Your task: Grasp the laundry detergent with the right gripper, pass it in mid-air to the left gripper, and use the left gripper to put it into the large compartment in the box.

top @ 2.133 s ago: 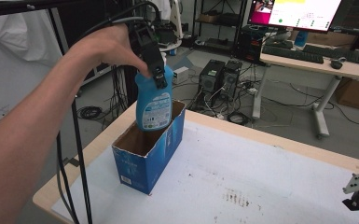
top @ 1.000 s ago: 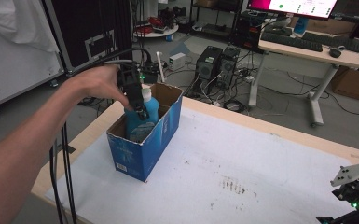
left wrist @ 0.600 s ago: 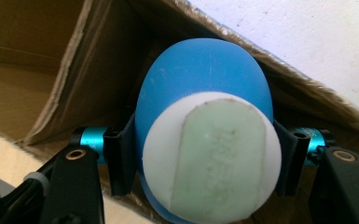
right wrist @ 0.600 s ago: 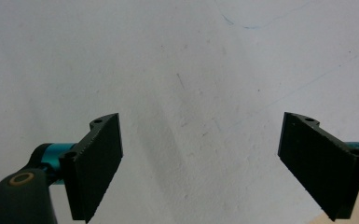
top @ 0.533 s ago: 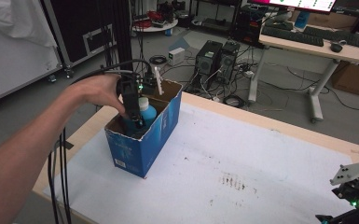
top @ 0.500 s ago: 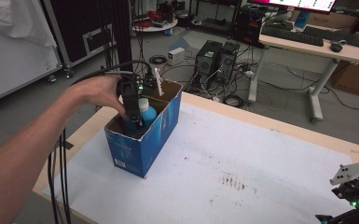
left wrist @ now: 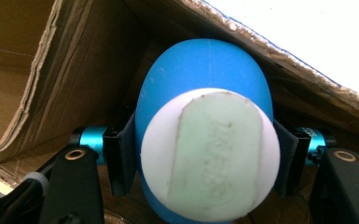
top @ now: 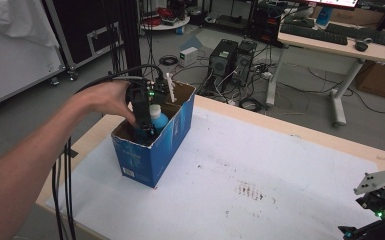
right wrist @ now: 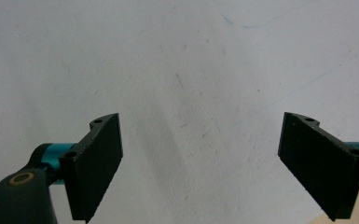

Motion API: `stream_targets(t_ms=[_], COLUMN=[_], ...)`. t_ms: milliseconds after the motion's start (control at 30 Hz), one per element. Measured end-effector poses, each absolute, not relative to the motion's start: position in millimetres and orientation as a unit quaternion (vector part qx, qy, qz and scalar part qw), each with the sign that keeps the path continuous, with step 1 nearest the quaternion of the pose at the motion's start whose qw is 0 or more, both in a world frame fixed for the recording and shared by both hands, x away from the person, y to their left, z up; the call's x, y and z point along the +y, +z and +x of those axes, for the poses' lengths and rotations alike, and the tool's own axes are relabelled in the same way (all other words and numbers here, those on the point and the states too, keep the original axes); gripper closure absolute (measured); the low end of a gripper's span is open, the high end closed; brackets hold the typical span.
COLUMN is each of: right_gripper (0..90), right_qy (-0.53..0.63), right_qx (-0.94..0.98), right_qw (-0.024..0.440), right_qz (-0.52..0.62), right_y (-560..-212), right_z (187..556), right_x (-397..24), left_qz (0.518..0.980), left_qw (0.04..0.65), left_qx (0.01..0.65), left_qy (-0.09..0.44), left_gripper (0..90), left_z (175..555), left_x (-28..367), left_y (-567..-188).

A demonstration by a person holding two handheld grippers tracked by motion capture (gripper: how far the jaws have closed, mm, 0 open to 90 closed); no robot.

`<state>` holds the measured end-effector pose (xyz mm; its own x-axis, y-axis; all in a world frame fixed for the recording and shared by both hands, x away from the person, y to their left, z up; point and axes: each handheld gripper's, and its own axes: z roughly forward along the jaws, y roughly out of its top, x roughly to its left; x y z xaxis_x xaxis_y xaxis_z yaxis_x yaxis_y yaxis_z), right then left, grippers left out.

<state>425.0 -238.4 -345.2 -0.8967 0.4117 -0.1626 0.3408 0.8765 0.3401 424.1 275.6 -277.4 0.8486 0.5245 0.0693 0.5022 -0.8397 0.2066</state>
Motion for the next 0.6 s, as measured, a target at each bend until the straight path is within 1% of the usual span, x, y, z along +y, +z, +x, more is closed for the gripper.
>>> stream_targets(t_ms=[500, 600], right_gripper=[13.0, 13.0], right_qy=[0.154, 0.153], right_qx=[0.962, 0.962], right_qw=[0.113, 0.113], right_qz=[0.193, 0.194], right_y=[-347.3, -347.5], right_z=[425.0, 424.8], right_x=[-237.5, -238.2], left_qz=[0.957, 0.956], left_qw=[0.088, 0.095], left_qx=[0.268, 0.27], left_qy=[0.066, 0.07], left_gripper=[37.0, 34.3], left_z=[425.3, 425.2], left_x=[275.6, 275.4], left_y=[-275.7, -272.4])
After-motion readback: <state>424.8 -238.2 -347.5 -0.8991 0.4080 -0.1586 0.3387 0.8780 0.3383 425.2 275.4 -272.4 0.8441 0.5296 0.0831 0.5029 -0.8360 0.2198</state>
